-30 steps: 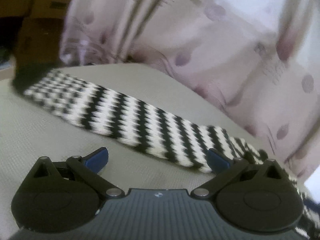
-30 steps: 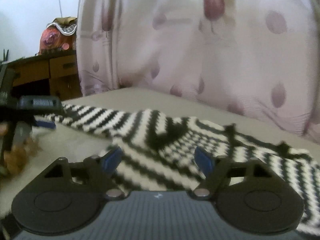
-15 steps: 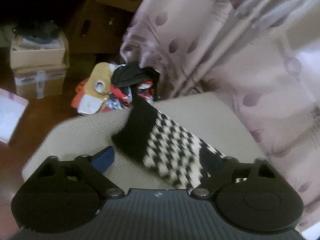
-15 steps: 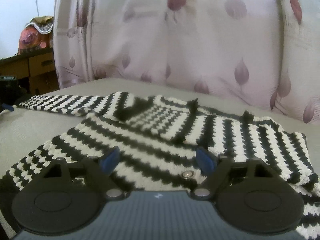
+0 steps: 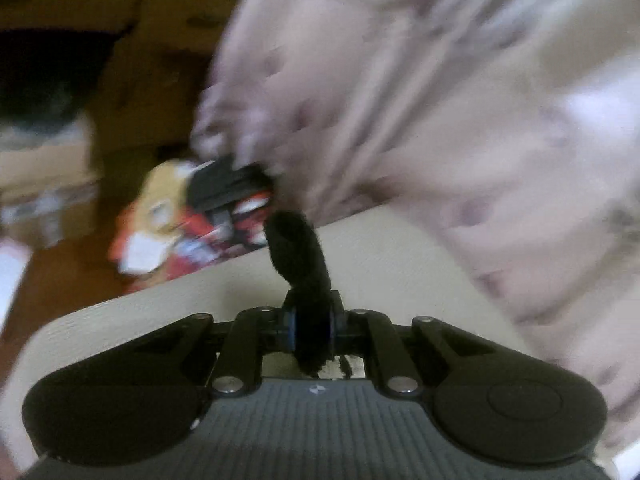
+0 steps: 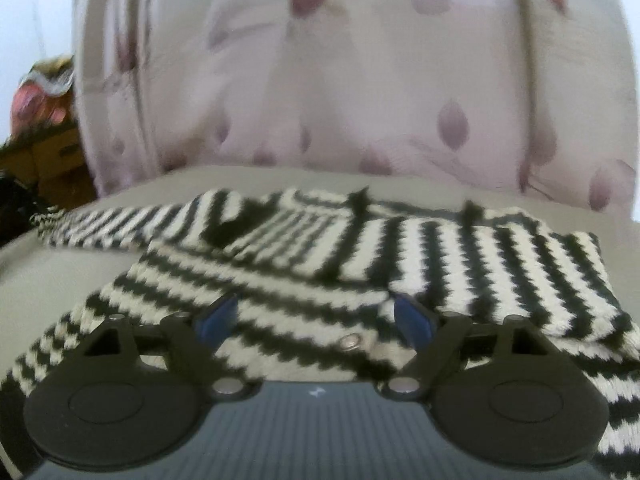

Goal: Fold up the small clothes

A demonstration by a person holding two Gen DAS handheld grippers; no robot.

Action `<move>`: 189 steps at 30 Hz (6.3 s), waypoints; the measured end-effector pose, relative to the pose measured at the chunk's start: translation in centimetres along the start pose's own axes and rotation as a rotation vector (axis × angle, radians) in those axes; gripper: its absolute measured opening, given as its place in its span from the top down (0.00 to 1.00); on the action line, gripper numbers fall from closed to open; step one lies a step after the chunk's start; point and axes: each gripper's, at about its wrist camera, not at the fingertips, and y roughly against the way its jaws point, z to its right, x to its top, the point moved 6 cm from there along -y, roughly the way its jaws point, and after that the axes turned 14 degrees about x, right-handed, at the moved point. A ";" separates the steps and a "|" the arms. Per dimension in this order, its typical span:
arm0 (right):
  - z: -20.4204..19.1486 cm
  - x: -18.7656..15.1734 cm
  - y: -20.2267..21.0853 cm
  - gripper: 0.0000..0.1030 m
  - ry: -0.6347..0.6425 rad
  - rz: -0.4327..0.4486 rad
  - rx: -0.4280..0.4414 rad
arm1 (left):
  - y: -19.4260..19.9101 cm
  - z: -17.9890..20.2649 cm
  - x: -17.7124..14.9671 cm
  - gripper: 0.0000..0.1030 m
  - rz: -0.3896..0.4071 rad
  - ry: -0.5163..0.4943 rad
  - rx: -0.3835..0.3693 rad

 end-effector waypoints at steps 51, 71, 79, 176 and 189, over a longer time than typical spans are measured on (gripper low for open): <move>17.8 3.5 3.2 0.86 -0.240 0.047 -0.120 | 5.9 28.4 -25.7 0.00 0.015 -0.488 -0.422; 20.8 0.6 3.5 0.84 -0.353 -0.022 -0.201 | 4.0 28.5 -26.1 0.00 -0.055 -0.545 -0.308; 18.5 1.1 11.2 0.77 -0.404 0.112 -0.145 | 7.1 28.4 -25.8 0.01 -0.026 -0.654 -0.374; 9.3 -9.0 25.9 0.92 -0.770 0.364 0.192 | 18.8 11.8 -24.2 0.92 -0.290 -0.394 -0.560; 9.9 -6.3 25.6 0.92 -0.742 0.393 0.196 | 19.9 15.0 -23.5 0.92 -0.146 -0.542 -0.471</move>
